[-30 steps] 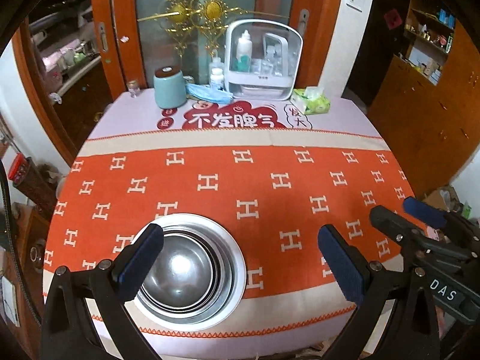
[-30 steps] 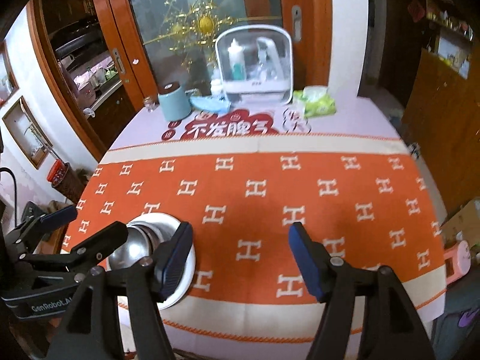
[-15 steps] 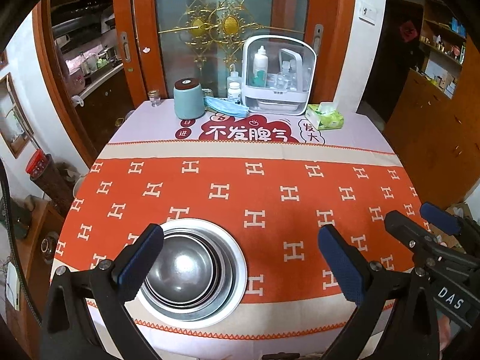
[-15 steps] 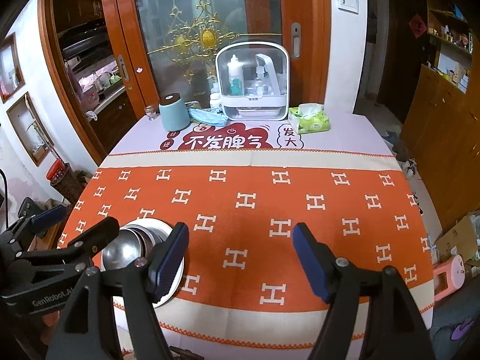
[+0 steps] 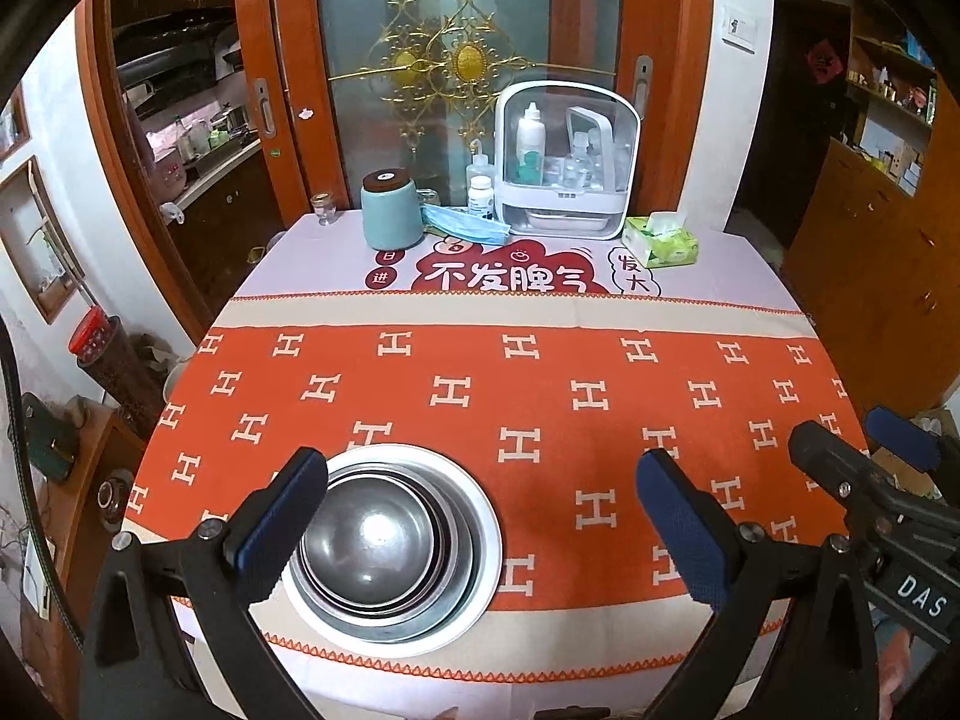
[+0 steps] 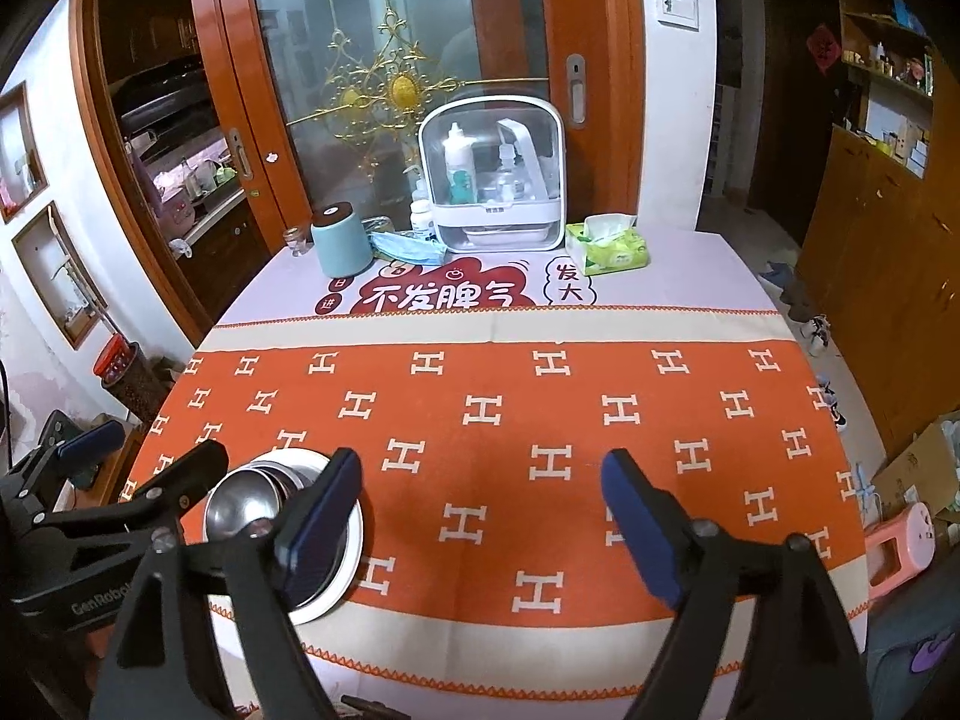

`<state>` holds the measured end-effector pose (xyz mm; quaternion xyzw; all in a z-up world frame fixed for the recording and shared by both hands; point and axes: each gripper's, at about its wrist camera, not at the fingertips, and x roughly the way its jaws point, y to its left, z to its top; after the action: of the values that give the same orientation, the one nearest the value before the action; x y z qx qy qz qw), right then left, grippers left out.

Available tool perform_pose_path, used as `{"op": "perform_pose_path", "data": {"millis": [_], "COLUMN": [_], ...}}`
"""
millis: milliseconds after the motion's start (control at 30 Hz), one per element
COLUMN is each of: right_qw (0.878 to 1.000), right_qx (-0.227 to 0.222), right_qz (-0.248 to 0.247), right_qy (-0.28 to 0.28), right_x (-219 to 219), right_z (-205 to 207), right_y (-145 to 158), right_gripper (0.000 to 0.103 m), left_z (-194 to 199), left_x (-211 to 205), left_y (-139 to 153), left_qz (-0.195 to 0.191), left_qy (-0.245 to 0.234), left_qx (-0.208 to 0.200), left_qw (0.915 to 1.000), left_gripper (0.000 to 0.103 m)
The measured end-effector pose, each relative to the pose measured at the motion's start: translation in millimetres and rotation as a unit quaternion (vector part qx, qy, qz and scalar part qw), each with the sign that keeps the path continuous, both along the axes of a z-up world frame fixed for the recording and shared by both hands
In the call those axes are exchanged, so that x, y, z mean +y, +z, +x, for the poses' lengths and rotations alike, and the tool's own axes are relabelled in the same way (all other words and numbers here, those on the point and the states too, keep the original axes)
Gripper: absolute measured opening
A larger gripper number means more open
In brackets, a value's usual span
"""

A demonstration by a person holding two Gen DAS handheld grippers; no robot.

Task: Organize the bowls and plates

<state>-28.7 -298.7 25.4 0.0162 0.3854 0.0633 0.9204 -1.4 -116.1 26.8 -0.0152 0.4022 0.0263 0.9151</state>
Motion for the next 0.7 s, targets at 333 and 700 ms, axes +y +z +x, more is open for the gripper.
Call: {"op": "perform_pose_path", "data": {"millis": [333, 700], "right_qw": [1.000, 1.000], "right_qx": [0.004, 0.005], "right_qz": [0.002, -0.001], "right_qy": [-0.004, -0.009], "right_x": [-1.8, -2.5], "right_z": [-1.9, -1.5], "right_y": [-2.3, -3.9], "right_gripper": [0.088, 0.096], "left_z": [-0.5, -0.3], "left_x": [0.5, -1.9], "left_y": [0.6, 1.7], "left_qz": [-0.001, 0.000], "left_qy": [-0.001, -0.003], "left_qx": [0.000, 0.001], "left_qw": [1.0000, 1.0000], "left_gripper": [0.102, 0.102]}}
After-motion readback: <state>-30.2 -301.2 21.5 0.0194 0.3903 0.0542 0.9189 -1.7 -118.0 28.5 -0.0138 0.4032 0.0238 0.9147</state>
